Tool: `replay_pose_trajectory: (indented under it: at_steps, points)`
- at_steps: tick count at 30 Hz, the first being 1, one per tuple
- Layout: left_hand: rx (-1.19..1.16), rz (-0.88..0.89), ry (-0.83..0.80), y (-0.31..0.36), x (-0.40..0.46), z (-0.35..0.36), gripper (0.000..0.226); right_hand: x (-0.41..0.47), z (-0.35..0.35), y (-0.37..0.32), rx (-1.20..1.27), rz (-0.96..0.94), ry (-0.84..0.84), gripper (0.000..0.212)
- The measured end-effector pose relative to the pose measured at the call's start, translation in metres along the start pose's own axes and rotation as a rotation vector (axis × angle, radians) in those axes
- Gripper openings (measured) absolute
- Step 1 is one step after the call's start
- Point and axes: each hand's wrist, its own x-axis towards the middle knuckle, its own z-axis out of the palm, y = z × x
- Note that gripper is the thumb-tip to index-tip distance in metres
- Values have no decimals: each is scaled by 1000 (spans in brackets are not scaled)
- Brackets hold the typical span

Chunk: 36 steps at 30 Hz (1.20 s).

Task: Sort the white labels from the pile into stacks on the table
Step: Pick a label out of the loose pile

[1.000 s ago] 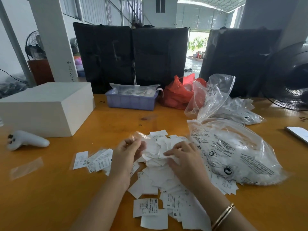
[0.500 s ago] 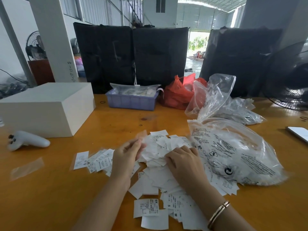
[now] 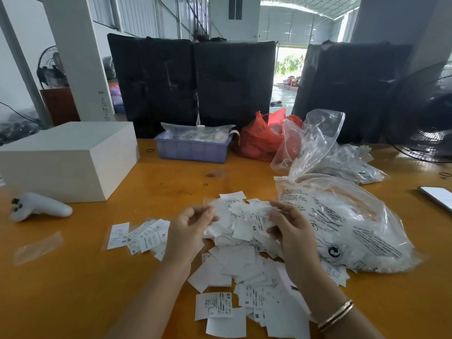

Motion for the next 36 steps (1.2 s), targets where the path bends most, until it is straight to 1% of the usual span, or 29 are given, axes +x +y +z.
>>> replay_pose_trajectory:
  at_steps: [3, 5, 7, 10, 13, 20, 25, 29, 32, 36]
  points:
    - [102, 55, -119, 0, -3, 2, 6, 0, -1, 0, 162, 62, -16, 14]
    - [146, 81, -215, 0, -5, 3, 7, 1, -2, 0, 234, 76, -20, 19]
    - [173, 109, -277, 1, -6, 4, 9, 1, -2, 0, 251, 66, -29, 25]
    - [183, 127, -314, 2, -6, 6, 11, 0, 0, -1, 229, 34, -69, 29]
    - [171, 123, -320, 0, -7, 7, 16, -2, 2, 0, 158, -3, -89, 29]
    - [216, 152, -315, -1, -6, 6, 14, -5, 4, 3, 15, -58, -113, 25]
    - [174, 144, -303, 1, -7, 6, 14, -7, 7, 8, -133, -109, -155, 26]
    - [193, 167, -283, 3, -7, 5, 10, -6, 7, 10, -238, -147, -132, 25]
    - [191, 174, -245, 3, -6, 5, 10, -6, 6, 11, -266, -154, -109, 23]
    - [171, 161, -253, 2, -6, 5, 8, -8, 8, 12, -381, -188, -189, 26]
